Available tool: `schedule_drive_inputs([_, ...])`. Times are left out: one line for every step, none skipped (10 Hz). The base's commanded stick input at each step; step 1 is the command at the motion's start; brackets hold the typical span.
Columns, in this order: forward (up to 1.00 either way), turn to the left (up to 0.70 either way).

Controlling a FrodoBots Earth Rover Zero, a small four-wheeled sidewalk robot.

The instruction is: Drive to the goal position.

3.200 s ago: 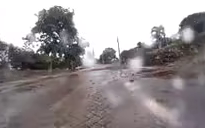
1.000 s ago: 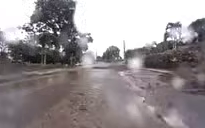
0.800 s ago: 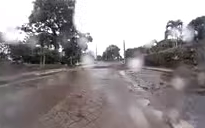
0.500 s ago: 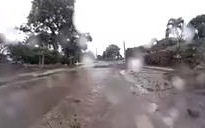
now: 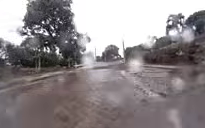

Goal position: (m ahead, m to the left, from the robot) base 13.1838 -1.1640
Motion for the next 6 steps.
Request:
schedule_drive_inputs([0.85, 0.0])
schedule_drive_inputs([0.85, 0.0])
schedule_drive_inputs([0.85, 0.0])
schedule_drive_inputs([0.85, 0.0])
schedule_drive_inputs([0.85, 0.0])
schedule_drive_inputs([0.85, 0.0])
